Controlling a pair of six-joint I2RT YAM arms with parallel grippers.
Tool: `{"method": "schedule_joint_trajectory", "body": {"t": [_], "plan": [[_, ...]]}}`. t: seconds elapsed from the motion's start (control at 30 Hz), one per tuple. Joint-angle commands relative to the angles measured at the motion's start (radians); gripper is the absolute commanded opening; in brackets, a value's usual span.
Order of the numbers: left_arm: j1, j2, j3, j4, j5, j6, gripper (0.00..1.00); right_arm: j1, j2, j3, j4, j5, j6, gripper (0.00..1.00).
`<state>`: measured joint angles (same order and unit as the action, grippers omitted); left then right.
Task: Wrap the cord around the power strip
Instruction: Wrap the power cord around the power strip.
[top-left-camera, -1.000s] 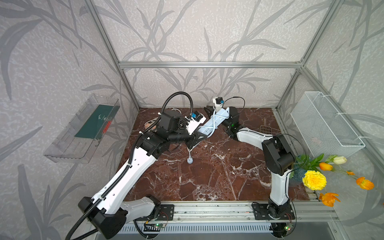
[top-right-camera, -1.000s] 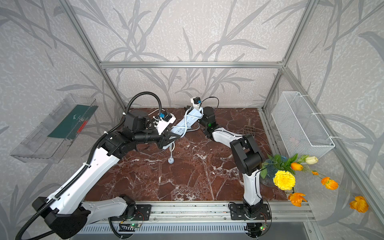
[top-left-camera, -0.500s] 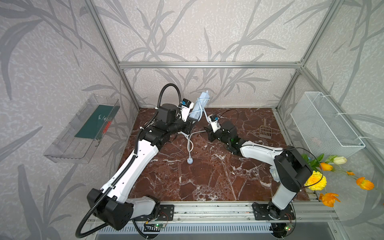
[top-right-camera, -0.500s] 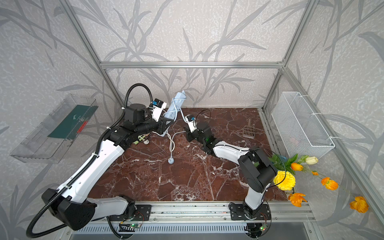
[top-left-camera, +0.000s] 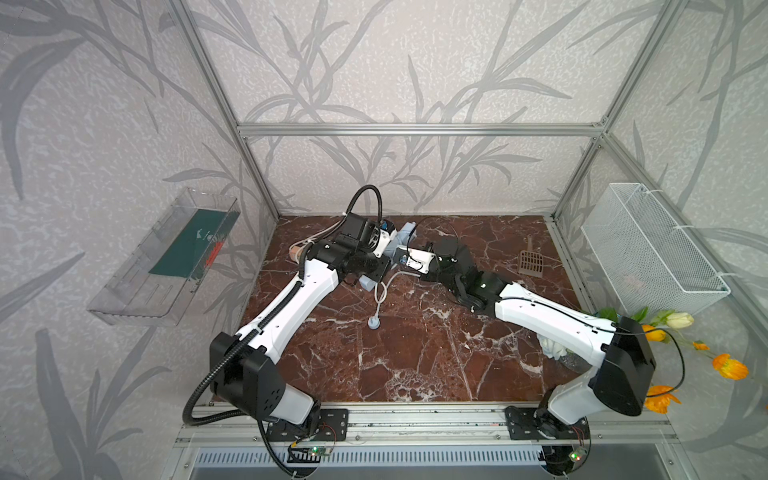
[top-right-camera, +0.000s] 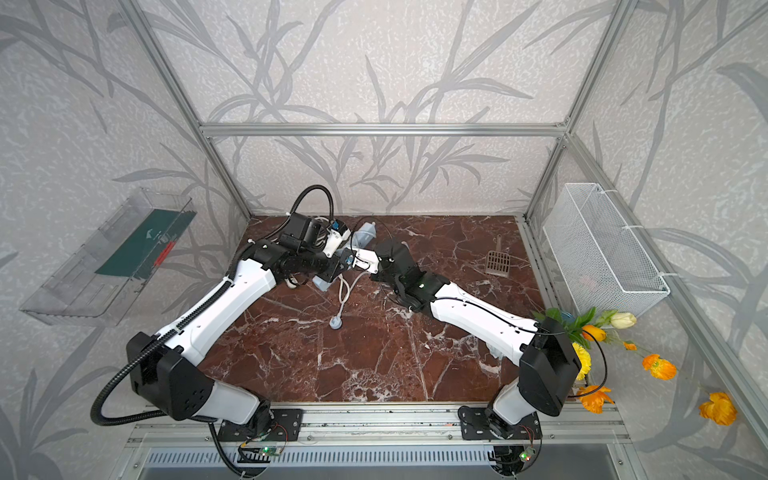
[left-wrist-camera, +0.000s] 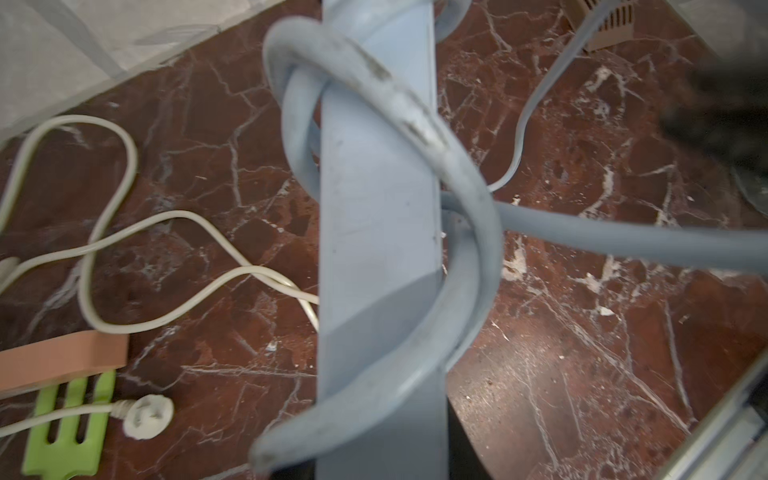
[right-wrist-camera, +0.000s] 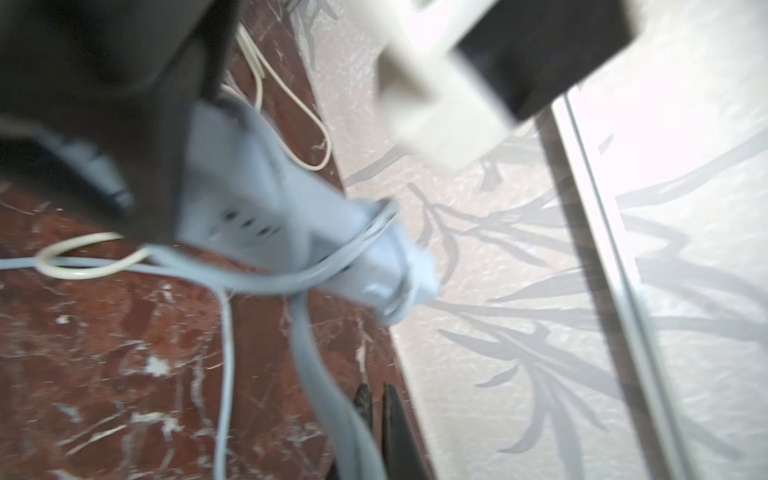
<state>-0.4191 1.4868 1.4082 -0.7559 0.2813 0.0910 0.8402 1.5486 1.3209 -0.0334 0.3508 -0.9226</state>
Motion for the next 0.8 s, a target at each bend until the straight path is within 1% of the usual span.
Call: {"method": "schedule_joint_trajectory", "body": {"t": [0.0,0.03,0.13,0.2,0.3,0.4,0.47,0.53,0.63,0.77], "plan": [[0.01,0.0,0.017,-0.113,0.153,0.002,0.0,-0.022,0.008,0.212,0.002,-0.027,-0.152,0.0],[0.008,-0.012,0.006,-0.114,0.213,0.007,0.0,-0.036,0.034,0.269,-0.037,-0.053,-0.135,0.0],[0.0,-0.07,-0.058,-0.079,0.425,0.028,0.0,-0.09,0.123,0.444,-0.183,-0.154,-0.089,0.08],[-0.013,-0.088,-0.078,-0.078,0.533,0.053,0.0,-0.125,0.184,0.542,-0.248,-0.22,-0.067,0.13],[-0.049,-0.105,-0.085,-0.106,0.611,0.112,0.0,-0.172,0.265,0.716,-0.419,-0.345,-0.04,0.22],[-0.055,-0.127,-0.086,-0.112,0.66,0.151,0.0,-0.226,0.3,0.819,-0.512,-0.518,0.026,0.33],[-0.054,-0.15,-0.089,-0.084,0.693,0.156,0.0,-0.265,0.318,0.853,-0.534,-0.625,0.091,0.36],[-0.05,-0.176,-0.089,-0.043,0.73,0.145,0.0,-0.309,0.337,0.859,-0.54,-0.732,0.163,0.37],[-0.046,-0.207,-0.082,0.021,0.78,0.117,0.0,-0.346,0.352,0.825,-0.512,-0.828,0.238,0.38],[-0.047,-0.224,-0.049,0.064,0.801,0.084,0.0,-0.371,0.368,0.742,-0.39,-0.85,0.334,0.41]]}}
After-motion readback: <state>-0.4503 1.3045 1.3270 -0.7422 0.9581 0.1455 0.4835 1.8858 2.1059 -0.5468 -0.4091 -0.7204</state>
